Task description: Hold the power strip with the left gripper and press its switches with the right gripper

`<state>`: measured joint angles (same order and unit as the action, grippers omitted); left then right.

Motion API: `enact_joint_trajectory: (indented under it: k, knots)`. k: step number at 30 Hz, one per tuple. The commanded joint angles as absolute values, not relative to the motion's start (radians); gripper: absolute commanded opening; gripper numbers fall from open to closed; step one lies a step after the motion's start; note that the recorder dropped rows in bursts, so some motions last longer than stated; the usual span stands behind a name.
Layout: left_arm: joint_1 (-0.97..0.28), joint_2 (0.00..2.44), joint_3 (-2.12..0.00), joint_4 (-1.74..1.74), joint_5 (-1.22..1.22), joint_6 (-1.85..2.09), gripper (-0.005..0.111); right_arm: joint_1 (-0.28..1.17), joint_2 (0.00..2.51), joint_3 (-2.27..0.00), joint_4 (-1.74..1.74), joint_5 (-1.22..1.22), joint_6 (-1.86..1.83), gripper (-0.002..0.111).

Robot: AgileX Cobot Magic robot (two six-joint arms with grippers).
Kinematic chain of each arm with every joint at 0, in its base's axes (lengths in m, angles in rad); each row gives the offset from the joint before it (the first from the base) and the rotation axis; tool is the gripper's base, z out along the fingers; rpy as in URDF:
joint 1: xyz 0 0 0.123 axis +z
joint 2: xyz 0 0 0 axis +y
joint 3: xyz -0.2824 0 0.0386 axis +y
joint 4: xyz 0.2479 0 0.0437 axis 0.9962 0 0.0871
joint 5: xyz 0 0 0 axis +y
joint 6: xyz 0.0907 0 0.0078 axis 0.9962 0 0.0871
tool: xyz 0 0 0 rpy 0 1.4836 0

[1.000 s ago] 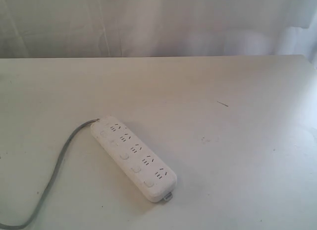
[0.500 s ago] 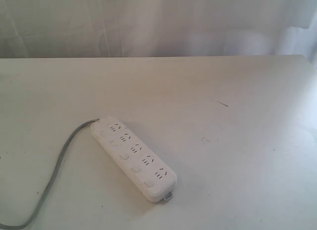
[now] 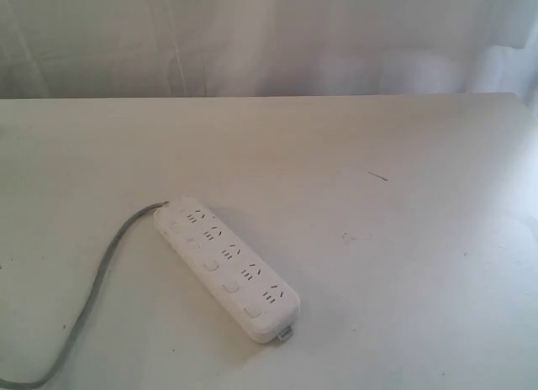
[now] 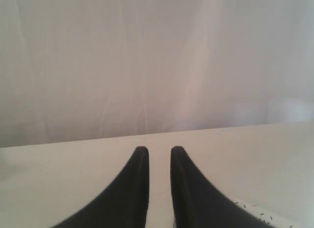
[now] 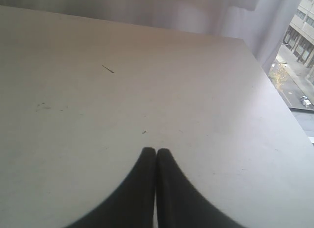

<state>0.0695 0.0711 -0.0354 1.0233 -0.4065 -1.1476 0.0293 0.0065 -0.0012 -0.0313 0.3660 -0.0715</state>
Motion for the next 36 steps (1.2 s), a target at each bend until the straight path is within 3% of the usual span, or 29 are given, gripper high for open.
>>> enact_joint_trajectory:
  k: [1,14,23,32,36]
  knots:
    - [0.067,0.150,-0.070,1.064,-0.404,-1.180,0.023,0.021,0.000,0.000,-0.034,0.351,-0.075,0.000]
    - [0.067,0.351,-0.327,1.274,-0.402,-1.397,0.023,0.021,0.000,0.000,-0.034,0.351,-0.075,0.000]
    - [0.048,0.435,-0.442,0.557,-0.130,-0.392,0.023,0.021,0.000,0.000,-0.034,0.351,-0.075,0.000]
    - [-0.260,0.503,-0.539,0.636,0.095,-0.111,0.023,0.021,0.000,0.000,-0.034,0.351,-0.075,0.000]
    - [-0.391,0.585,-0.574,0.474,0.288,0.181,0.023,0.021,0.000,0.000,-0.034,0.351,-0.075,0.000]
